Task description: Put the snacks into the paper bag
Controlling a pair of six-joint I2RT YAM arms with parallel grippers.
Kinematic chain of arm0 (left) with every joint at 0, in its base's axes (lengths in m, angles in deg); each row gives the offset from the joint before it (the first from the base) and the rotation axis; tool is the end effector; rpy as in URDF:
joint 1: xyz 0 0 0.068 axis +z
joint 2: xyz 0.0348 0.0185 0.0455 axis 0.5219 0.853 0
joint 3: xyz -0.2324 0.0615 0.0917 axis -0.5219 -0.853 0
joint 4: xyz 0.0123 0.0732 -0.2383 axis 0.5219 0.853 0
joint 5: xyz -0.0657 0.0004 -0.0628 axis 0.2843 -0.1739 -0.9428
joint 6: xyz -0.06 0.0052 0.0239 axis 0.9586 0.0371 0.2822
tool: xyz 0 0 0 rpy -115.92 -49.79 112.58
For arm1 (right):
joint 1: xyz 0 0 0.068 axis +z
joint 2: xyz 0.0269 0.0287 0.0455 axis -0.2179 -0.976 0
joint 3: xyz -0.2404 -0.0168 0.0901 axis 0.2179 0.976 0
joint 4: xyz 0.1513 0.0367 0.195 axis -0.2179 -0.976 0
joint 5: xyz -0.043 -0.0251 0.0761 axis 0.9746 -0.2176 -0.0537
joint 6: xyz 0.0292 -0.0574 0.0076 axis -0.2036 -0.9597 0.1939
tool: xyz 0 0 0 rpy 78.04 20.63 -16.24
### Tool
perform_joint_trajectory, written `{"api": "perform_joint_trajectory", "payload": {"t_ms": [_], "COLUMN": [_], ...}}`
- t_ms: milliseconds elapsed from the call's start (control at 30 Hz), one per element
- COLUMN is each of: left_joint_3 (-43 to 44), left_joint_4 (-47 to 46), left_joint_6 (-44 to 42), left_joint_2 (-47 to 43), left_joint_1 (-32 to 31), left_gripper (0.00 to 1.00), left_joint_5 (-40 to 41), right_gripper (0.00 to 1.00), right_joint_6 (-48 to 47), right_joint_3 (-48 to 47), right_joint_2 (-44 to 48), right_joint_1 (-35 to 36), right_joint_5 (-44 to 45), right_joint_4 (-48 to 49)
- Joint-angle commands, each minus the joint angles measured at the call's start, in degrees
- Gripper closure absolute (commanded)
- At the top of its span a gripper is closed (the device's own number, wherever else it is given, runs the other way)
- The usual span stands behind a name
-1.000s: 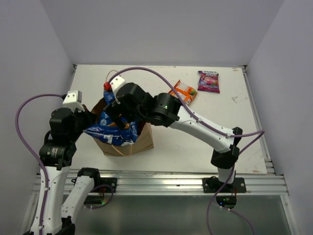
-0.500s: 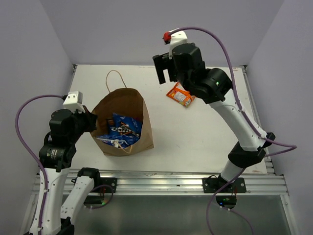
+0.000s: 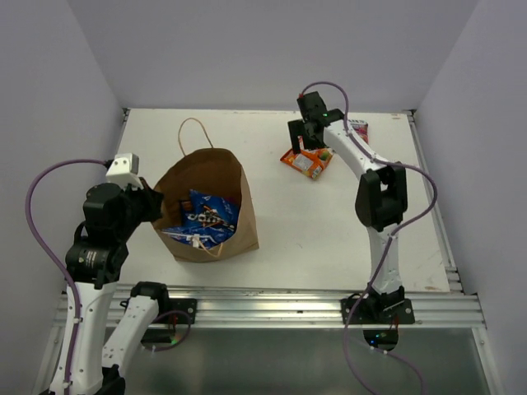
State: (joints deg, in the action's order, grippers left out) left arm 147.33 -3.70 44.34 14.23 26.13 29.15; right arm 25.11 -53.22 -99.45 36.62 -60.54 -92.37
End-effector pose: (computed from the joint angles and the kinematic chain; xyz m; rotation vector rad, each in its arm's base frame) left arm 0.1254 -0.0143 0.3515 -0.1821 1.9895 -0.3118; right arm 0.4265 0.1728 0.2648 -0.2199 2.4067 -0.1477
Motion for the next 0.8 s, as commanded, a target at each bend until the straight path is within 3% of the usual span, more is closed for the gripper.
{"api": "perform_joint_trajectory", "payload": {"t_ms": [0, 200, 333, 433, 467, 500, 567, 767], "left_joint_3": [2.4, 2.7, 2.7, 2.7, 2.7, 2.7, 2.5, 1.6], "left_joint_4": [-1.7, -0.3, -0.2, -0.3, -0.3, -0.3, -0.3, -1.0], "left_joint_6": [-1.4, -1.7, -1.6, -1.7, -1.7, -1.7, -1.6, -1.4], "left_joint_2": [-0.2, 0.1, 0.4, 0.6, 0.6, 0.6, 0.5, -0.2], "left_joint_1": [-0.3, -0.3, -0.4, -0.3, -0.4, -0.3, -0.3, -0.3], "left_gripper": [1.00, 1.00, 1.00, 1.00, 1.00, 1.00, 1.00, 1.00], "left_joint_5": [0.5, 1.8, 2.4, 2.6, 2.6, 2.7, 2.7, 2.4], "right_gripper": [0.01, 0.01, 0.04, 0.40, 0.65, 0.79, 1.00, 1.00], "right_joint_6": [2.5, 3.8, 5.0, 5.5, 5.8, 5.8, 5.6, 3.3], "right_joint_3": [-2.9, -8.9, -6.8, -4.6, -3.9, -2.2, -0.6, 2.2], "right_joint_2": [-3.8, -15.9, -20.0, -22.0, -22.1, -21.6, -20.0, -4.6], "right_joint_1": [-4.3, -6.8, -7.3, -7.3, -7.4, -7.5, -7.5, -6.7], "right_joint_5": [-6.1, -10.2, -17.1, -19.8, -20.0, -20.1, -19.7, -18.4], "right_joint_4": [1.1, -2.4, -3.0, -3.7, -3.8, -3.8, -3.5, -2.1]}}
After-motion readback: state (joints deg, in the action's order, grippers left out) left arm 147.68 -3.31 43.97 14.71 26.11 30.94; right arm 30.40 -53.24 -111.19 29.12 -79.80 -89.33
